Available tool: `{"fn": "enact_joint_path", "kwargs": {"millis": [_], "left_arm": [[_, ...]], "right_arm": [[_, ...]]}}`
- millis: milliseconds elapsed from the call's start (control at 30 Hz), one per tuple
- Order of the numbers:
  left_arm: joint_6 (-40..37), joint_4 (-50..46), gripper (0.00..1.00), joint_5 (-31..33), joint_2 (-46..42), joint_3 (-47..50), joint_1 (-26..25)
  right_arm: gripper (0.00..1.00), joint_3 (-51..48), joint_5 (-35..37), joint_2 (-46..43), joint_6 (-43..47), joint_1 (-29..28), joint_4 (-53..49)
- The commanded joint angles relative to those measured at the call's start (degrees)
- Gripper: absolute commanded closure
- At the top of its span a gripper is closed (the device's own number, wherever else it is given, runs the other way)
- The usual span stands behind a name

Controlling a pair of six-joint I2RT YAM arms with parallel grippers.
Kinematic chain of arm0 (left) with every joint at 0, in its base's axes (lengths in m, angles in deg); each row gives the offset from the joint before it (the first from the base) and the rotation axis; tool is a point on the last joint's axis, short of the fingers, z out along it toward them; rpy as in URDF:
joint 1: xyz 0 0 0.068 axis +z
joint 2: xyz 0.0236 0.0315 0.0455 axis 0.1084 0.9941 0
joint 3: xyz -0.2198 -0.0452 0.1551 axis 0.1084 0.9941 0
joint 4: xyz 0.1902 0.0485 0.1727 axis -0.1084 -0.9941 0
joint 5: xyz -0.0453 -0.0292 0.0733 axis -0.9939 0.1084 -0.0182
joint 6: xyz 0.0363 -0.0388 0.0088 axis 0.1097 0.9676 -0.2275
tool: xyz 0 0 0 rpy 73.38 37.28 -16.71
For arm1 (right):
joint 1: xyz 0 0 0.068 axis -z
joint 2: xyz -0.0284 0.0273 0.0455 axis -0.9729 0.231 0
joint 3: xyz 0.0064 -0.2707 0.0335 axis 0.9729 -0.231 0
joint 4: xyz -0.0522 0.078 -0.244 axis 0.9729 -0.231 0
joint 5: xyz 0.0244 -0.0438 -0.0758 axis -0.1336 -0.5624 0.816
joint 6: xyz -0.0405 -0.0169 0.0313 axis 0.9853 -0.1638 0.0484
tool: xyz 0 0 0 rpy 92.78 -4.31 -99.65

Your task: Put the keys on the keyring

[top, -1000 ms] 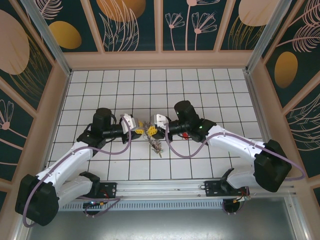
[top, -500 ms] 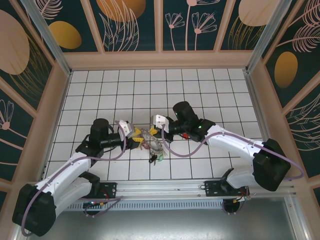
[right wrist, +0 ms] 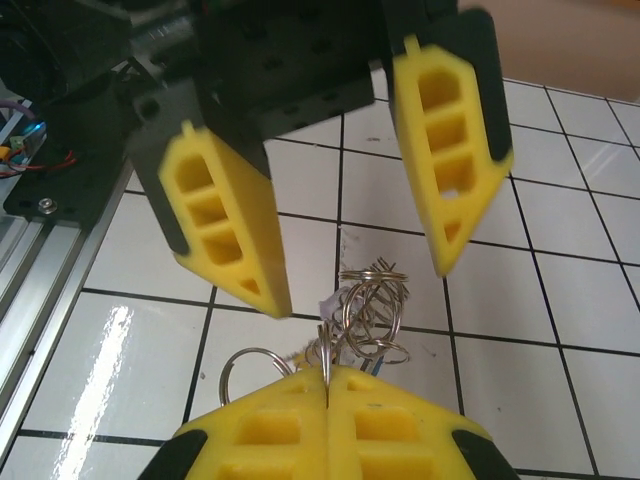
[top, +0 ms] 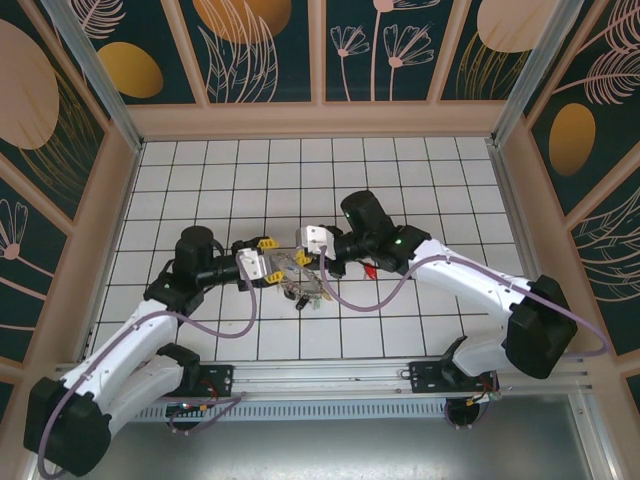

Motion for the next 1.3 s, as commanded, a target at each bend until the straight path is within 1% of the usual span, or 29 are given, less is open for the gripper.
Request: {"fn": "enact_joint_path", "kwargs": {"millis": [0,100,233,433,533,600,633,733,833,967,1100,1267], "left_arm": [[-9.5,-2.9,0.42,-0.6,1.9,-2.3,-0.2],[-11.6,-4.0,0.43,-1.3,4.6,-4.4,-0.2],[-14.8,-7.5,0.55,-3.3,8.3,-6.6,-0.2],[-16.2,-8.1,0.6,-3.2,9.8,-6.8,-0.2],[-17.0,-8.9,0.67,-4.4,10.8,-7.1,-0.2],[-17.0,-8.5,0.74,-5.2,11.1,-7.1,-0.2],[-17.0,-8.5,0.76,-5.5,11.3,-7.1,-0.2],[-17.3,-8.6,0.88,-5.7,11.4,-7.1,-0.2],[-17.4,-8.7,0.92,-5.3,10.9,-7.1,-0.2],[-17.5,-9.2,1.0,-5.4,10.4,-7.2,-0.2],[-17.8,-10.2,1.0,-5.7,10.0,-7.4,-0.2],[-18.7,-12.0,1.0,-6.4,9.7,-8.3,-0.2]], "right_arm": [[1.0,3.6,-2.6,0.5,4.2,-0.3,-3.1],[1.0,4.6,-2.4,0.9,6.1,-1.0,-5.3],[1.0,6.0,-1.0,1.6,7.6,-1.8,-7.6],[1.0,6.8,-0.3,1.9,7.9,-2.0,-9.1],[1.0,7.8,0.2,2.5,8.3,-2.0,-10.5],[1.0,8.3,0.8,2.8,8.7,-2.0,-11.3],[1.0,8.6,1.0,3.0,8.8,-2.0,-11.5],[1.0,9.6,1.6,3.6,9.0,-2.1,-12.7],[1.0,10.3,2.4,4.1,9.8,-2.1,-14.1],[1.0,10.7,3.7,4.2,10.6,-2.1,-15.3],[1.0,11.2,5.9,4.3,12.5,-2.3,-17.2],[1.0,12.8,11.8,4.9,16.7,-2.8,-21.8]]}}
